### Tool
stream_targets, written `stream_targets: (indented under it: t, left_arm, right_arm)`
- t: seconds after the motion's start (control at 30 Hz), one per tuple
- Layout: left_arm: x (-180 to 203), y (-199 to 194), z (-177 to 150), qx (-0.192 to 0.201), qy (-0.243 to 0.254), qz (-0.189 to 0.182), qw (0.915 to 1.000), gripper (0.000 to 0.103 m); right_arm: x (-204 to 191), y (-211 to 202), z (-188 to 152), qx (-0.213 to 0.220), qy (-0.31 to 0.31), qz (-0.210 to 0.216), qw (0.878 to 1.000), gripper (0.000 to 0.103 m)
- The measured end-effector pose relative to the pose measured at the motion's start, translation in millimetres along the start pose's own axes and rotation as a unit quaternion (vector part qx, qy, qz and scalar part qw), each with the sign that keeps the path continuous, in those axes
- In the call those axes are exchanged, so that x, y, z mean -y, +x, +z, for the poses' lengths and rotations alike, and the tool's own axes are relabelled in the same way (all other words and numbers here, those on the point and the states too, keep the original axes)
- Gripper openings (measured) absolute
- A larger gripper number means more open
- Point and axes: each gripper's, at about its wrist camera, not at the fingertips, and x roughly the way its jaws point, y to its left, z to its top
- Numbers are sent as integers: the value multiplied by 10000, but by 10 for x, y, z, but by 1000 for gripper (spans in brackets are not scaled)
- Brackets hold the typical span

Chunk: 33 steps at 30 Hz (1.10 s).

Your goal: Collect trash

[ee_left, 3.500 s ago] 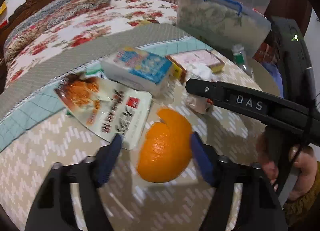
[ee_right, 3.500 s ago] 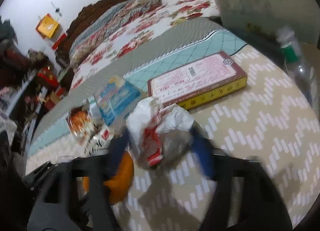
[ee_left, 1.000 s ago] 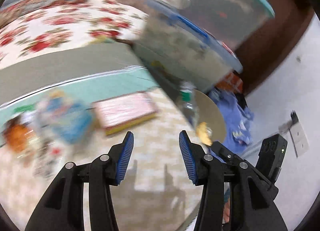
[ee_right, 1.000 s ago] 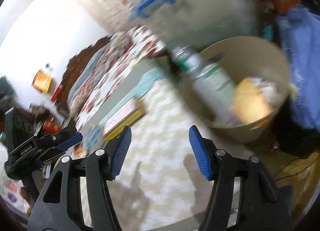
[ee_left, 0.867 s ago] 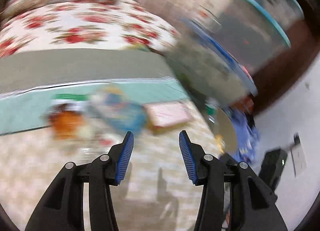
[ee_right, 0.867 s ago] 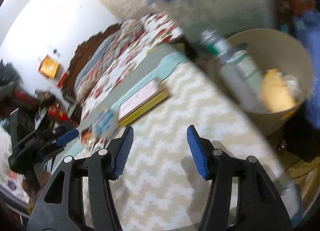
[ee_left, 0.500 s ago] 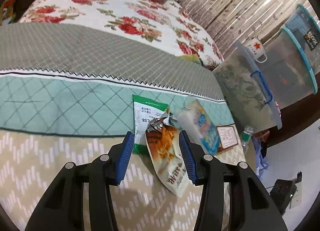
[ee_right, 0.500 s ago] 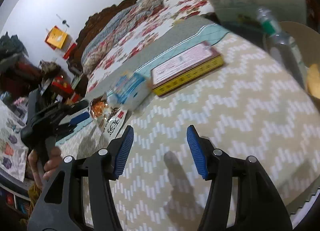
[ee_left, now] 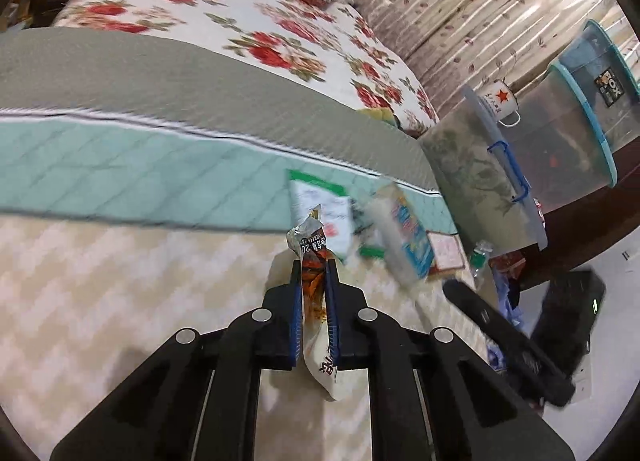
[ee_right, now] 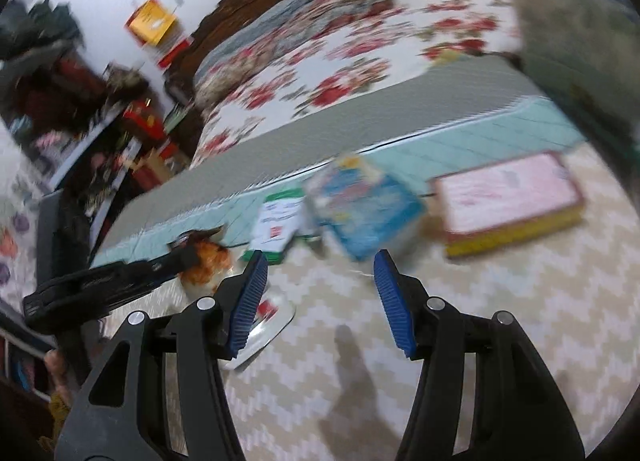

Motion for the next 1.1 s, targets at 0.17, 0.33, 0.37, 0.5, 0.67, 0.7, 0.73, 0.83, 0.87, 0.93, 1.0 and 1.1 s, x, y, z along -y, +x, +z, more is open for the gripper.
stream_targets:
  t: [0.17,0.33,0.37,0.5,0.67,0.7,0.73,0.83,0.87,0.93,1.0,1.1]
  left_arm:
    - [-428,-334,-184,150,-343,118,9992,10]
    - [-671,-369,-287,181,-547,31,9983,13]
    - [-686,-373,-295,197,-548,8,9983,13]
    - [-693,-365,-314,208,-510,-65,9985,13]
    - [-654,-363,-342,188,-433,-80,9989,13]
    - [-645,-360,-348,183,-417,-86,9989,13]
    - [-635,-365,-358,176,-405,-92,9990,13]
    - [-619,-364,-373,154,-377,-102,9991,13]
    - [-600,-364,-388,141,-356,-107,9992,13]
    - [-542,-359,-434,100,-279,-98,9995,13]
    - [-476,-342,-483,48,-196,-107,9997,13]
    - [-383,-327,-566,-40,-72,-117,9999,13]
  right_arm:
    - [-356,376,-1,-278,-486,-243,9981,59]
    - [-662,750,59,-352,-977,-710,9921,63]
    - [-709,800,68,-342,-1068,-787,9906,64]
    - [-821,1038,147,-451,-1350,-1194,9826,71]
    - [-787,1172,200,-412,-1358,-1384,9802,44]
    - [-772,1147,198,-445,-1307,-1317,9816,38]
    - [-768,1126,187,-457,-1278,-1253,9828,33]
    - [-737,977,57,-499,-1283,-1059,9848,29]
    - [-725,901,-16,-528,-1269,-961,9858,29]
    - [-718,764,-161,-580,-1259,-783,9872,29]
    - [-709,570,-368,-610,-1281,-584,9882,29]
    - [-698,366,-606,-607,-1293,-442,9888,29]
